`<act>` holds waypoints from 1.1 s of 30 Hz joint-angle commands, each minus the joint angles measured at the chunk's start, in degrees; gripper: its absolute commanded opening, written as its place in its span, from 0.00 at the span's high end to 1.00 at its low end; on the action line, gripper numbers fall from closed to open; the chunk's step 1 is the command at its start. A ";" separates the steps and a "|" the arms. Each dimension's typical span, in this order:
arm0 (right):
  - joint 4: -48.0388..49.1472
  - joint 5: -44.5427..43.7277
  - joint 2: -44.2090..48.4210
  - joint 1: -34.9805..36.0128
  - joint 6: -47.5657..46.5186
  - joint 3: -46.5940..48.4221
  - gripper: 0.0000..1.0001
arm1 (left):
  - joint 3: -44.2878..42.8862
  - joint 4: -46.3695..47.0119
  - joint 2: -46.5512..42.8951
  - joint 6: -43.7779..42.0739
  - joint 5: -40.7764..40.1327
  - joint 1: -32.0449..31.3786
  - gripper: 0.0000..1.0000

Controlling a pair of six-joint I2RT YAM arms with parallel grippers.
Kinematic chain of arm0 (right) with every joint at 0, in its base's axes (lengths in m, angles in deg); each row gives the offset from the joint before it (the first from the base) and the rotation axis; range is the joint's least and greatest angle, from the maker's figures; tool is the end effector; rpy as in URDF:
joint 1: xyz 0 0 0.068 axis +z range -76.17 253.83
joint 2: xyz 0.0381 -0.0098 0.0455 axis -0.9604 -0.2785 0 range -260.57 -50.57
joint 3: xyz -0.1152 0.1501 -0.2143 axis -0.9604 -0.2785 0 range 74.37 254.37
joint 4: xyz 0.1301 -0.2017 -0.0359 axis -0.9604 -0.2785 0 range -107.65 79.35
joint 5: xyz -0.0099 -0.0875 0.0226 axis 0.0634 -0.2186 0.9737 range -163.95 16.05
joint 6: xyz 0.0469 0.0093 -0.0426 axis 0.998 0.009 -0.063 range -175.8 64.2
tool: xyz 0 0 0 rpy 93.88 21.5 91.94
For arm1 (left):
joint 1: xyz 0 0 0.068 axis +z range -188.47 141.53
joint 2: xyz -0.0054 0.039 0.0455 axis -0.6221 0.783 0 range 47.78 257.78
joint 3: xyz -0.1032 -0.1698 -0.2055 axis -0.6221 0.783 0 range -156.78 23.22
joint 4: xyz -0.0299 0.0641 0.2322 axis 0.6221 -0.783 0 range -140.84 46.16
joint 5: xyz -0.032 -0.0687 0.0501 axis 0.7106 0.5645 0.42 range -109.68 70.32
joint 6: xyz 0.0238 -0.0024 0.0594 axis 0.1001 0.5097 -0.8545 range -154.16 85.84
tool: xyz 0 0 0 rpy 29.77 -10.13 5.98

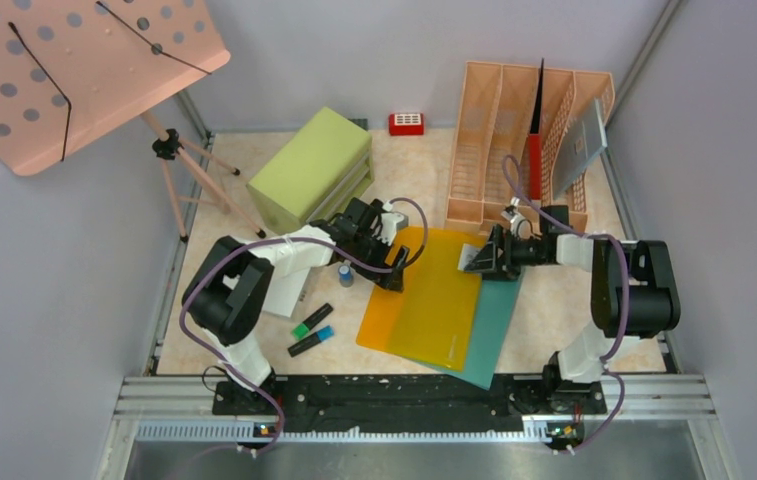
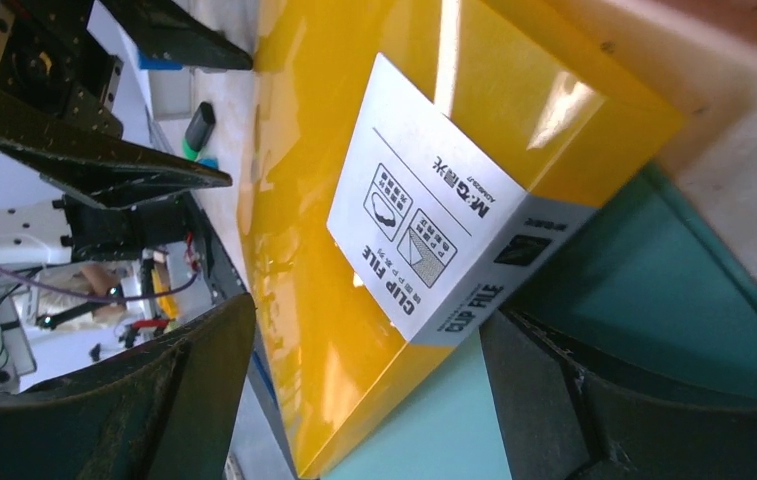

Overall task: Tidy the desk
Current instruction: Pick up the folder from the center of the board.

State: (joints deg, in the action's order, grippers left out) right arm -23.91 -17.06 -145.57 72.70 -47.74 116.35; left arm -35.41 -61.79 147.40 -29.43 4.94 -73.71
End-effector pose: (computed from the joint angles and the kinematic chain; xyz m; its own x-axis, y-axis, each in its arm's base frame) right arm 0.2688 0.0362 0.1537 -0.9520 0.0953 -0.2907 -0.1945 0.5449 0.8156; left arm 0.2633 -0.2112 0.1829 -0.7550 0.4416 -0.4846 0.6400 0.6571 -0.3983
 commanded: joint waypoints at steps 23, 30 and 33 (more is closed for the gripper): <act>7.00 11.97 3.68 1.34 1.06 -2.34 0.54 | 1.06 1.47 1.62 0.64 5.96 -3.08 0.09; -3.18 13.23 6.85 1.35 -5.26 3.00 0.89 | 1.11 0.70 -3.08 -2.02 5.63 -3.00 0.09; -8.85 13.94 9.10 1.39 -9.62 6.19 1.00 | -0.11 -1.23 -6.28 -5.00 5.66 -2.93 0.07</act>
State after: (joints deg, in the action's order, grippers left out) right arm -26.55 -6.97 -141.44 73.47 -49.69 116.98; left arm -34.91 -61.38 146.74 -30.52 9.11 -76.18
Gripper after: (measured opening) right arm 0.164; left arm 0.918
